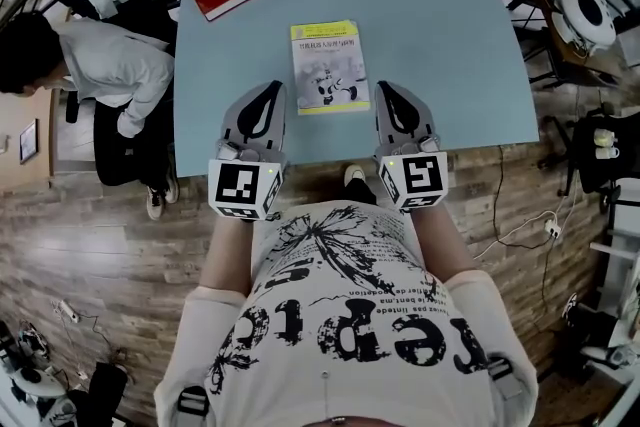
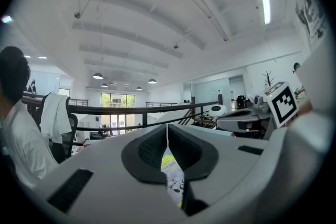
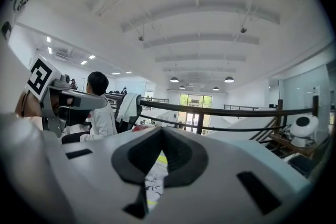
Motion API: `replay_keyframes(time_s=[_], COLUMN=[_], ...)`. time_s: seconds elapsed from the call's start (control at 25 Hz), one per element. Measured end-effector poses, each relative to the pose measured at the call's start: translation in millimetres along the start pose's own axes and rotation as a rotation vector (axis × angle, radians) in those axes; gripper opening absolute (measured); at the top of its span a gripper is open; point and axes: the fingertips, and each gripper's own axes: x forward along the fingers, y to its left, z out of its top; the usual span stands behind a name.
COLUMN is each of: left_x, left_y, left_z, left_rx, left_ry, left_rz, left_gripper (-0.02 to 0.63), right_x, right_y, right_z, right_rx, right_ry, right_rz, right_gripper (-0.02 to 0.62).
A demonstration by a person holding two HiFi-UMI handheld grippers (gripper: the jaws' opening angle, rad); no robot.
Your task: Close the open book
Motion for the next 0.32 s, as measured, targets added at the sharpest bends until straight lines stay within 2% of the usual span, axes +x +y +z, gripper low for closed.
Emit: replay_keyframes(time_s=[0.32], left_x=[5.8], left_y=[-5.5], left_z=[2.2], left_rx=[0.027], left_ry=[-0.008], left_rz=[-0.012], left_gripper=[0.023], right_x=[5.8], right_y=[-4.3], right_z=[0.0], right_rx=[-0.001], right_ry=[0.006], right_rz=[0.004], right_gripper=[0.009])
